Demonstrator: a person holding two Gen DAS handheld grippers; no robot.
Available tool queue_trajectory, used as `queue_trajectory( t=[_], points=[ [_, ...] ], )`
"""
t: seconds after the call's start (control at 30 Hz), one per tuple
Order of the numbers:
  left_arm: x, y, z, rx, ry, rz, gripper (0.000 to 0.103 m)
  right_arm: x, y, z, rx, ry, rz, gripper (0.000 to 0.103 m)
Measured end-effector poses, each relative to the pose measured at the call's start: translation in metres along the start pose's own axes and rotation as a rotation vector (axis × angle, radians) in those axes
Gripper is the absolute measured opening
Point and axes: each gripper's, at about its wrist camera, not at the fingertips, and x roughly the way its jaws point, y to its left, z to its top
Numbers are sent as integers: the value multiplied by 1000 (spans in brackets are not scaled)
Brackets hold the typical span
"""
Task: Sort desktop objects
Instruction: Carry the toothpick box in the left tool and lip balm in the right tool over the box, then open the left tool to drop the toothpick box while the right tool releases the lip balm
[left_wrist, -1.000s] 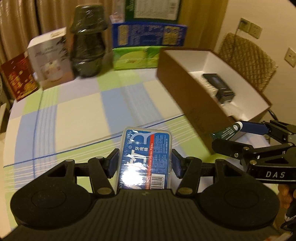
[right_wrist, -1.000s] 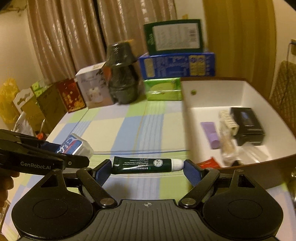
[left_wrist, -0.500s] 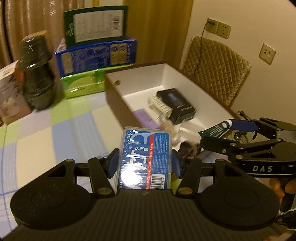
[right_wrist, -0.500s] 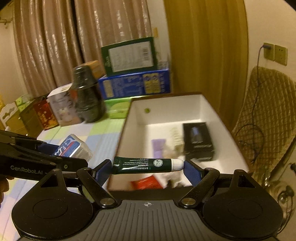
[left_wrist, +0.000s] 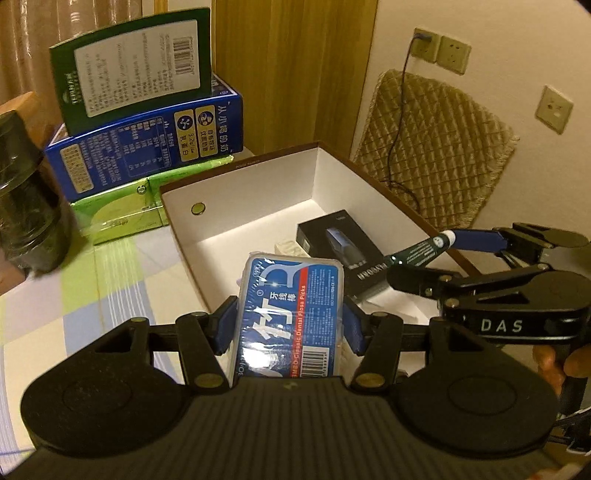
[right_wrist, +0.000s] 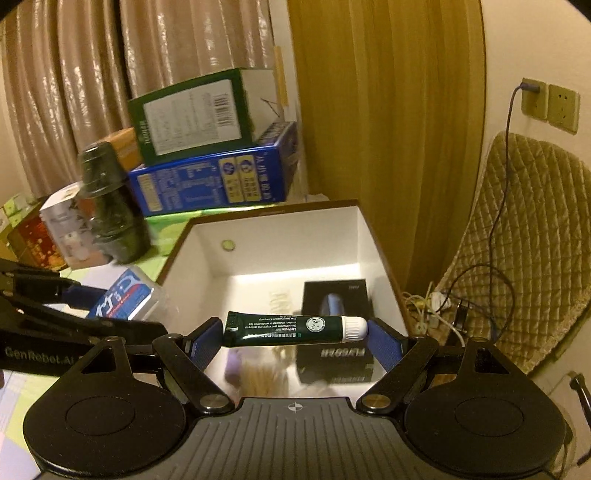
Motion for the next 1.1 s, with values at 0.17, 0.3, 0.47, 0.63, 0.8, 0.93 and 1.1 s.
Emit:
queue_trajectory(
  t=[0.17,0.3,0.47,0.63,0.8,0.93,1.1],
  points=[
    [33,7,16,-18,26,12,53,33,-13,17,-9,32,-19,81],
    [55,11,25,-24,52,24,53,57,-22,23,-27,52,-33,81],
    [80,16,31,-13,78,52,53,76,-28,27,-70,80,-45,81],
    [99,21,35,-4,104,72,53,84,-29,29,-93,88,-40,81],
    [114,26,39,-8,124,92,53,94,-25,30,-123,101,-27,81],
    [120,27,40,-7,132,101,53,101,-25,29,-126,114,-27,81],
    [117,27,43,-1,116,109,60,104,-25,31,-135,114,-24,81]
  ],
)
